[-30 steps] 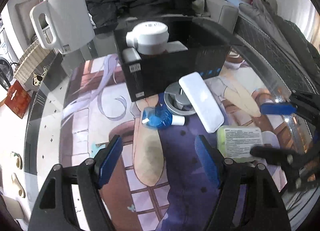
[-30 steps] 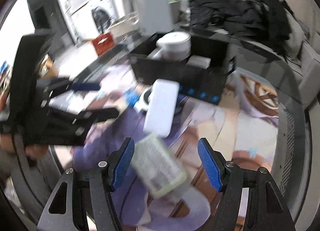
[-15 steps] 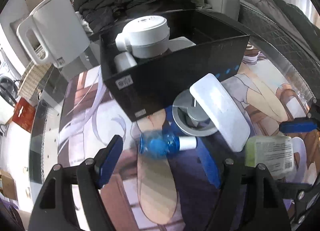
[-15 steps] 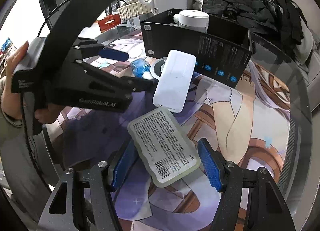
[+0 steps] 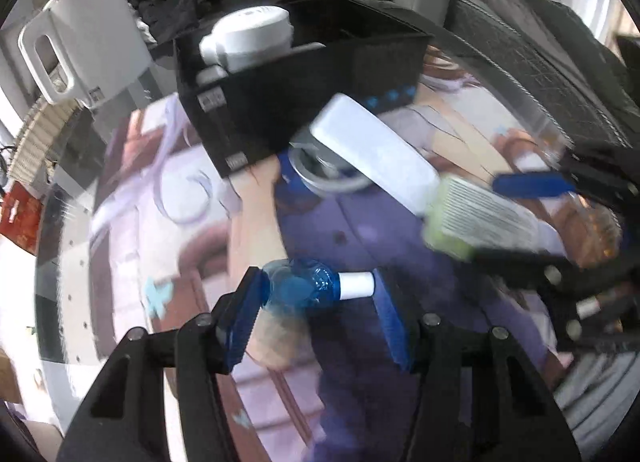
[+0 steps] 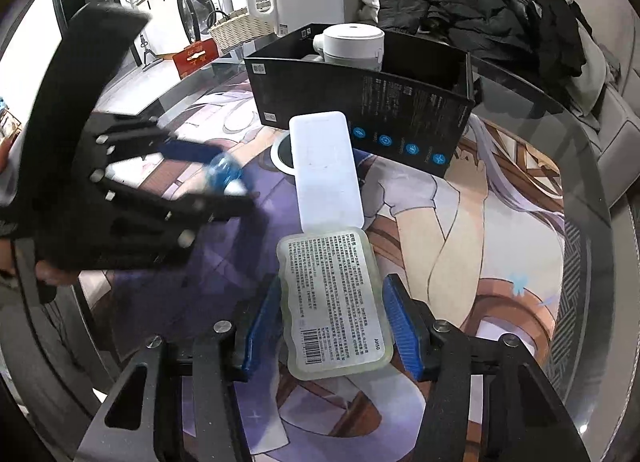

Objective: Organize rigid objects
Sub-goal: 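Grasp the pale green labelled box with the right tool while the left tool grasps the blue bottle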

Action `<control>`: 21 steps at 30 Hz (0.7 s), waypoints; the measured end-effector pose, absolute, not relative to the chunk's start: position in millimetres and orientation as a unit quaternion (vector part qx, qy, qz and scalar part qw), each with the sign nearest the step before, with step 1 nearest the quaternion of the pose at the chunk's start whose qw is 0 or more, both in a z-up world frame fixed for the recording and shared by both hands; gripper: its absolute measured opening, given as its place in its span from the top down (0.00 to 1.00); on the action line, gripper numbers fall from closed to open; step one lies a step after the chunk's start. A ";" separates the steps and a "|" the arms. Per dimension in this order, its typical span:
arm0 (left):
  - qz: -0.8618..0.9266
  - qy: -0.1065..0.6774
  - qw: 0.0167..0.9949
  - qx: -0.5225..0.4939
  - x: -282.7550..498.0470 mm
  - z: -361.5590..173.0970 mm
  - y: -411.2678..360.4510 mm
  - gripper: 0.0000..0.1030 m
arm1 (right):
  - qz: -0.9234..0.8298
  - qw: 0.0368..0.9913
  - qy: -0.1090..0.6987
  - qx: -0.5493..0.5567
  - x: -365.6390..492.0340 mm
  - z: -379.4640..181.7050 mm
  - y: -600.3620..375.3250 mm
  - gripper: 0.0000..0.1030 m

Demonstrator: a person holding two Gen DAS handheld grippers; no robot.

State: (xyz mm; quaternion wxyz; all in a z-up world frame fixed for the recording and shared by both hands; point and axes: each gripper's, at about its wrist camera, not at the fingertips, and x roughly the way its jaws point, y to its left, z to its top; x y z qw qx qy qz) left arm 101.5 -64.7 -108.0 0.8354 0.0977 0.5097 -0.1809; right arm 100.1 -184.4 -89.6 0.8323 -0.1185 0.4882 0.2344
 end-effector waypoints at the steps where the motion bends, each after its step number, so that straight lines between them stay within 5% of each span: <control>1: -0.188 0.512 0.832 0.105 96.7 -108.0 -66.3 0.46 | 0.236 0.832 0.488 -0.115 99.7 -88.8 -184.3 0.48; 7: -0.220 0.497 0.825 0.157 80.6 -102.5 -67.3 0.29 | 0.240 0.833 0.484 -0.118 96.1 -83.4 -175.3 0.53; 21: -0.225 0.481 0.825 0.192 101.2 -107.2 -77.6 0.31 | 0.240 0.828 0.492 -0.120 96.3 -88.3 -176.5 0.53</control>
